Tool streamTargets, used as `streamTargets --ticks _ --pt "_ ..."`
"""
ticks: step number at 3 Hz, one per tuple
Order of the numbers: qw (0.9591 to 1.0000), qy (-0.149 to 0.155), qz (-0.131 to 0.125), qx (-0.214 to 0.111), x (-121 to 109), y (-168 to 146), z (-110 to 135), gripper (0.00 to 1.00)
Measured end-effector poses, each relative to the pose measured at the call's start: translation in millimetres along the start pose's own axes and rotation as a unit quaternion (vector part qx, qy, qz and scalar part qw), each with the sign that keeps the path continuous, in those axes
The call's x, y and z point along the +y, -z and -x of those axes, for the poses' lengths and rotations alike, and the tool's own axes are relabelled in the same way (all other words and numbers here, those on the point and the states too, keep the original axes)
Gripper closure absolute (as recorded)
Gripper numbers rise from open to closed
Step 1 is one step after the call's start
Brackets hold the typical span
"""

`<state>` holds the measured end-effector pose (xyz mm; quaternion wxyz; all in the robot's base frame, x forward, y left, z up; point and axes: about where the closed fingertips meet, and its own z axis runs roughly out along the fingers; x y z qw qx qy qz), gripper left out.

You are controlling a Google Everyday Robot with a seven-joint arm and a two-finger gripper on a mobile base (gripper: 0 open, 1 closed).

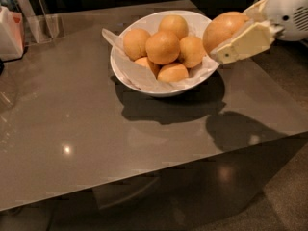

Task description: Pick orange from white bowl

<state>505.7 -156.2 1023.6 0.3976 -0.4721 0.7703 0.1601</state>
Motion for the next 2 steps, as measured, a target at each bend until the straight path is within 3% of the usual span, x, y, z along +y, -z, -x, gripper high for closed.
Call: streamTargets --ticks 1,2 --pt "0.9982 0.004 0.047 -0.036 19.5 41.1 -7.3 1.0" --pt "0.9982 0.004 0.047 -0.036 19.5 41.1 -7.3 1.0"
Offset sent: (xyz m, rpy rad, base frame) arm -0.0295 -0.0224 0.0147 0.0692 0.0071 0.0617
